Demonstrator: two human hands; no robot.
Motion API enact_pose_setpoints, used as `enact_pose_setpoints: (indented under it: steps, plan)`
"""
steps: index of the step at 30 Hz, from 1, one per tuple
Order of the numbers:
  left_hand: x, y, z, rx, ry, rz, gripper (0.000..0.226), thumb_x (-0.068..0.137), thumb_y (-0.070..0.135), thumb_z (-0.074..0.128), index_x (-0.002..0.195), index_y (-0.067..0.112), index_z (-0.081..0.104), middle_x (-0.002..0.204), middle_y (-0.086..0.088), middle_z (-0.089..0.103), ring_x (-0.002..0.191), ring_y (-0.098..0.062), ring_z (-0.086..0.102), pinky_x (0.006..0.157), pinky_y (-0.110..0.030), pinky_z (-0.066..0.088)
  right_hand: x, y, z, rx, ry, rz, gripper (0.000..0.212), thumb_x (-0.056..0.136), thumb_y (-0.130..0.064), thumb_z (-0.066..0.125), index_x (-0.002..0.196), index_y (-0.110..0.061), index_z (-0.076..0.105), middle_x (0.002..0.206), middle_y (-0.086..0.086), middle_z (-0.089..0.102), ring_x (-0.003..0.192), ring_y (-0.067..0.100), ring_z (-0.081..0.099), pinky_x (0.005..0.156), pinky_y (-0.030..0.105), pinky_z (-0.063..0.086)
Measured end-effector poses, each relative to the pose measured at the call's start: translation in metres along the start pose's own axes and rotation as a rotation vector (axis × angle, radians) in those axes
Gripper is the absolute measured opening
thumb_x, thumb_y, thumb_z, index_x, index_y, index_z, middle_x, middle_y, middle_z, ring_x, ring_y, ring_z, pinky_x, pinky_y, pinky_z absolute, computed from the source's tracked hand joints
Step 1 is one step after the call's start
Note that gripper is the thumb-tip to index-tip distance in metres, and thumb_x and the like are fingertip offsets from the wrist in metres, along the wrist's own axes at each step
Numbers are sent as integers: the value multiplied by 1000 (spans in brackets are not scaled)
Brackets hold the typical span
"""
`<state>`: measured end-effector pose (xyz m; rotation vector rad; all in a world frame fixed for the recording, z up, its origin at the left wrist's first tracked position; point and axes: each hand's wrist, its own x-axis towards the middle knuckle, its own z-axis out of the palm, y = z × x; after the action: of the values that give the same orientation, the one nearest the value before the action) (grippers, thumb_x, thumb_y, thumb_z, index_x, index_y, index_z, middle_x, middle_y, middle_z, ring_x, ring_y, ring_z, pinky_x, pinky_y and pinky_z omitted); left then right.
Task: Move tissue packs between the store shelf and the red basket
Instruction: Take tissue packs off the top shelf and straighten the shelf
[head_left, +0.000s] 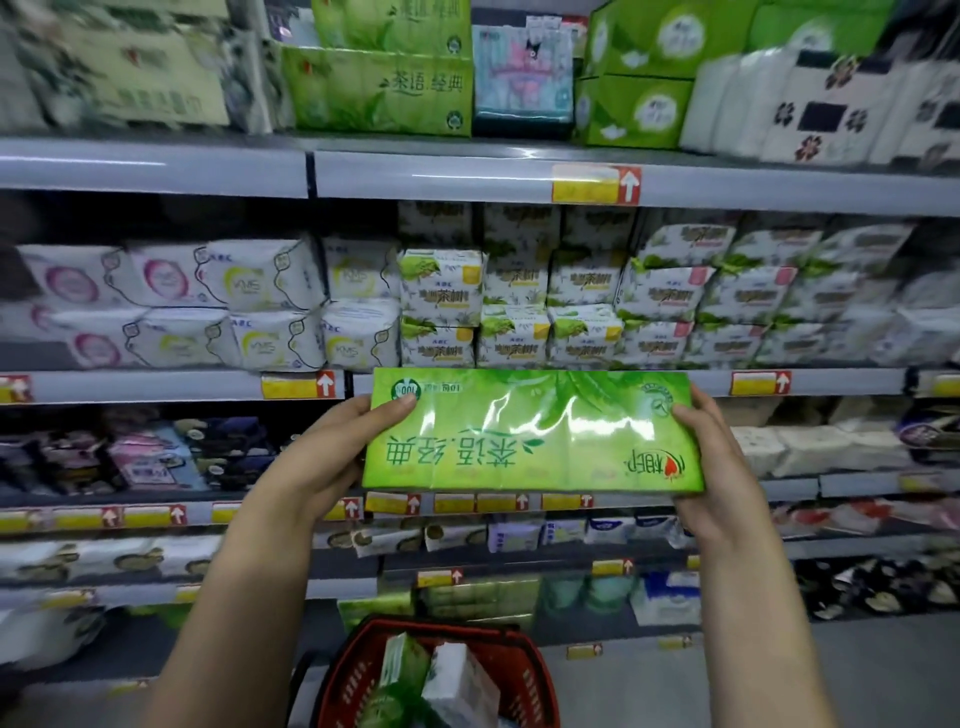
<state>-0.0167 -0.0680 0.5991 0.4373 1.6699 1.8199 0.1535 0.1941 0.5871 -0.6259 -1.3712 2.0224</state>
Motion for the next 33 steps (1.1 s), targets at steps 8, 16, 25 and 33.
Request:
enact_pose_setpoints:
  steps: [8, 16, 25, 33]
  plan:
    - [-7, 8, -9, 3, 70, 100, 99, 48, 63, 84, 126, 8, 58, 127, -11, 64, 122, -28, 56, 107, -47, 38, 3, -7, 14, 31, 28, -19, 25, 88, -21, 57, 110, -32, 61, 104, 2, 65, 84, 18, 63, 60, 31, 50]
    - [-5, 3, -7, -183, 165, 155, 59, 67, 37, 76, 115, 5, 64, 102, -12, 74, 94, -25, 71, 77, -36, 57, 11, -15, 32, 111, 228, -118, 17, 92, -33, 52, 107, -32, 61, 106, 0, 68, 90, 15, 63, 67, 29, 47]
    - [3, -7, 35, -613, 264, 250, 49, 70, 44, 62, 112, 19, 64, 103, -5, 74, 93, -20, 71, 77, -36, 59, -24, 24, 73, -31, -25, 65, 52, 95, -58, 21, 120, -26, 52, 109, 1, 69, 105, 19, 62, 89, 41, 47]
    - [9, -17, 61, -811, 92, 344, 73, 70, 38, 77, 132, 8, 52, 128, -17, 62, 118, -29, 60, 95, -40, 52, -55, 34, 134, -173, -364, 87, 63, 70, -62, 65, 121, -26, 55, 109, -13, 70, 104, 4, 64, 95, 34, 48]
